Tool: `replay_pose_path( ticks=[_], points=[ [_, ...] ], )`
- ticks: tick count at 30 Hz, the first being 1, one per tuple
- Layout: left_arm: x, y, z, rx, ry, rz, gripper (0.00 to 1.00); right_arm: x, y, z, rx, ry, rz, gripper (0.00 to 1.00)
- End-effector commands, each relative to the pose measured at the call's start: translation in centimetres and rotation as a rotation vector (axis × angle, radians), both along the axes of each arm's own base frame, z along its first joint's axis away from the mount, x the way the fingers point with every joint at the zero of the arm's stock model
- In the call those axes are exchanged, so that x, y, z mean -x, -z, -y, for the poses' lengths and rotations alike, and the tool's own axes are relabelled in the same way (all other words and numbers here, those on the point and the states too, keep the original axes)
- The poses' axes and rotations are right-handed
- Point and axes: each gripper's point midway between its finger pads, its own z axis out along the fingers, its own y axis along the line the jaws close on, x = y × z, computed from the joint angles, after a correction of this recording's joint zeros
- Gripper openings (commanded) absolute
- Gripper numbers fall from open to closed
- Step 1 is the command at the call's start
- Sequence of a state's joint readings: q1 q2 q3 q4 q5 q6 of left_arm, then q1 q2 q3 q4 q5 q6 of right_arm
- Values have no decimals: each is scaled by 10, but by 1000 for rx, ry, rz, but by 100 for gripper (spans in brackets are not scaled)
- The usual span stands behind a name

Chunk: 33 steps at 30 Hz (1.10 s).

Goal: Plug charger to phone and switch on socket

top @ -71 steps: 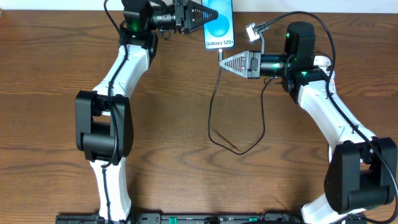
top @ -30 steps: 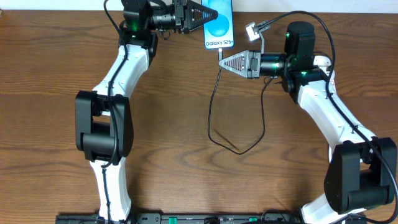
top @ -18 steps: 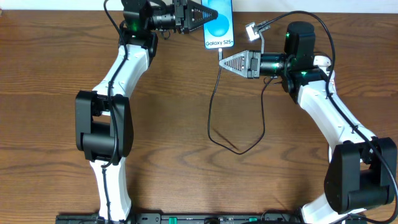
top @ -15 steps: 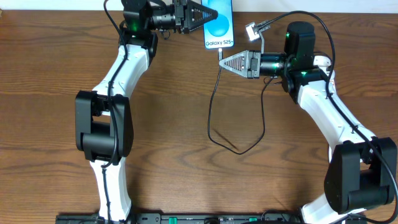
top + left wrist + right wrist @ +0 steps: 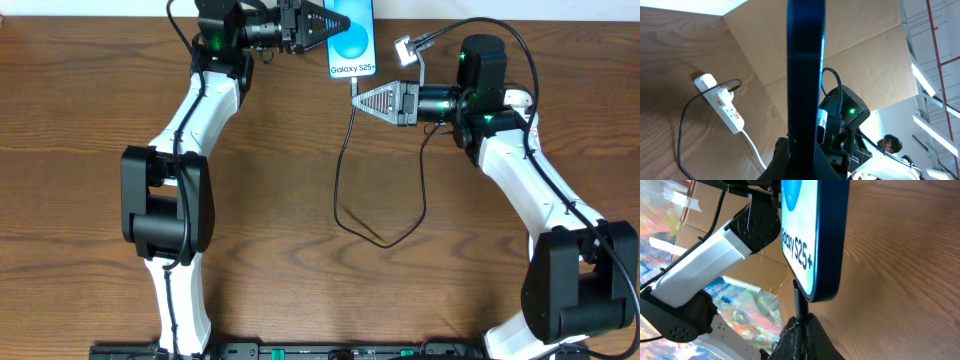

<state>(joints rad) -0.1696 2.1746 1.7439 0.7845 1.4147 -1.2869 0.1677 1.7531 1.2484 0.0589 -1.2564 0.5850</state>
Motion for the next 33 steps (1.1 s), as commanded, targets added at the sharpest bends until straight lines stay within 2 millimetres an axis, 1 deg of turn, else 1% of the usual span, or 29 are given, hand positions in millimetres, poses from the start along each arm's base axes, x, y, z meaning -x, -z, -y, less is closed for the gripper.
replay_pose_path(
  ticks=[1,13,20,25,33],
  points=[
    [13,-22,6,7,26,47,7,-3,-5,-3,3,8,16,1],
    [14,-21,7,5,35,48,7,-4,-5,-2,3,11,17,1],
    [15,-21,7,4,38,48,7,-11,-5,10,4,42,17,1],
    [15,-21,7,4,39,48,7,-12,-7,10,2,43,33,1],
    [15,-21,7,4,38,48,7,-19,-8,11,12,79,67,1]
  ],
)
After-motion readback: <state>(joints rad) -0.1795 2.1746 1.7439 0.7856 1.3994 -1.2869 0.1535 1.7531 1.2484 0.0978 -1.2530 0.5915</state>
